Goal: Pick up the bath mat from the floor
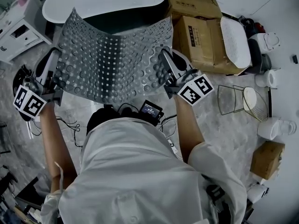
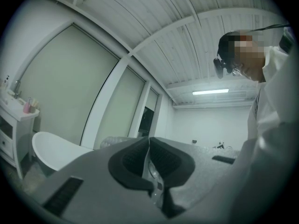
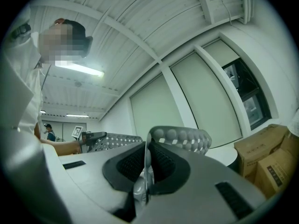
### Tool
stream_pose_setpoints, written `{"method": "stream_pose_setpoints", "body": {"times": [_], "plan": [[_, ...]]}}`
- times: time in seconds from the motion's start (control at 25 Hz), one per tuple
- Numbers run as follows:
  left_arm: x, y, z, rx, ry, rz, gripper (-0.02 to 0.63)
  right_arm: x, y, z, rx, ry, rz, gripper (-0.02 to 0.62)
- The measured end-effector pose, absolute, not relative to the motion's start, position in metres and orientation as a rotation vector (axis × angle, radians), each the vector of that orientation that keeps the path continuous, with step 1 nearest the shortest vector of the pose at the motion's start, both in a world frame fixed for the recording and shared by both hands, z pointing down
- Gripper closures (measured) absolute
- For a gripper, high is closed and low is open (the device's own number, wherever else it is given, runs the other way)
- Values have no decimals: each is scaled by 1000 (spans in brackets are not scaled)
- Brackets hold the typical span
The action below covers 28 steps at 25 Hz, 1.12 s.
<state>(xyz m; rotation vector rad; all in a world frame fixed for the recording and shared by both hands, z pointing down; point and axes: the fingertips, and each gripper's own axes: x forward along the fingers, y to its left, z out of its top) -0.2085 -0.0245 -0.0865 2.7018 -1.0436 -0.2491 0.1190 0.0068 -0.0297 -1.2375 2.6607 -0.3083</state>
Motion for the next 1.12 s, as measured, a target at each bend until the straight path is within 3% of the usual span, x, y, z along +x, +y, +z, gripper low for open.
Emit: {"method": "stream_pose_setpoints", "body": {"times": [1.12], "plan": [[-213, -19, -76, 2667, -1067, -251, 593, 120, 1, -19, -1238, 2635, -328, 558]]}}
